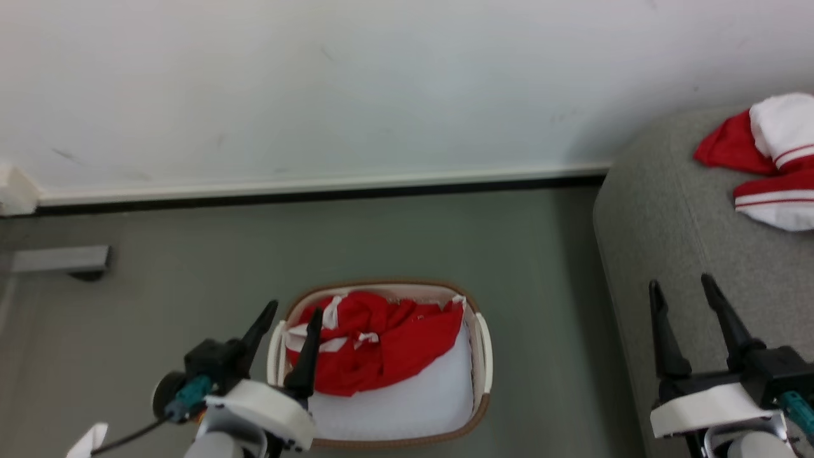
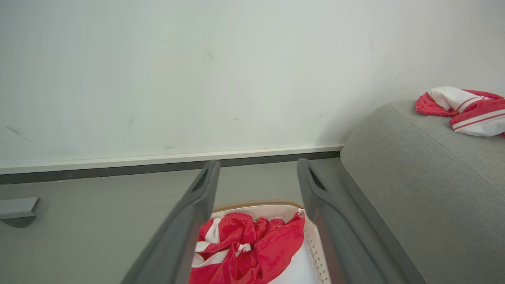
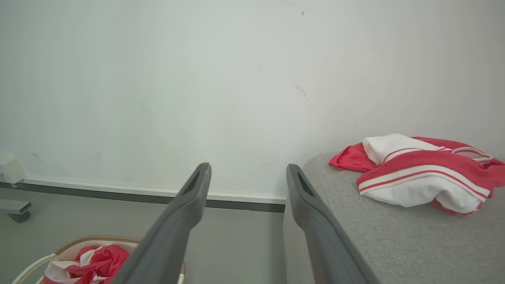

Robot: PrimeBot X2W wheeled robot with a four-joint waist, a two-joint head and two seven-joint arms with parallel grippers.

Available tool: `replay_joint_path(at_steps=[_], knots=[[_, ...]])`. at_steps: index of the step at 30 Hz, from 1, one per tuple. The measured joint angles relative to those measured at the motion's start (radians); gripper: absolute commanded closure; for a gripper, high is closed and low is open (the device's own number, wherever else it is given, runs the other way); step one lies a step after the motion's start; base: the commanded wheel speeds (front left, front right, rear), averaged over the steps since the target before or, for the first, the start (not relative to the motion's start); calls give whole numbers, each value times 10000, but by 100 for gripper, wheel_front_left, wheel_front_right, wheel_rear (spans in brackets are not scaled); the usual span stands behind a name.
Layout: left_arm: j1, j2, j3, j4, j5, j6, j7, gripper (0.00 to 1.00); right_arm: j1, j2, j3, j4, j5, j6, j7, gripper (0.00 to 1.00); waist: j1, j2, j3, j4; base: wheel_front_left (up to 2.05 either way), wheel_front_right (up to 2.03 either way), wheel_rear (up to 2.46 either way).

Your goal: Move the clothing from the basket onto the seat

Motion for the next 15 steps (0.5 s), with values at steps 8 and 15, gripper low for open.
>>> replay_joint_path(at_steps=[8,15], knots=[[-2615,719,-1825,1822,-644,-2,40,0,-1351,-10,82,-1087,151,0,0,0,2,-1,2416,-663,0,0,0],[-4366,1197,-2924,3313,-1348,-27,393,0,-1790,-21,58,-1854,270,0,0,0,2,0,4269,-1408,0,0,0]])
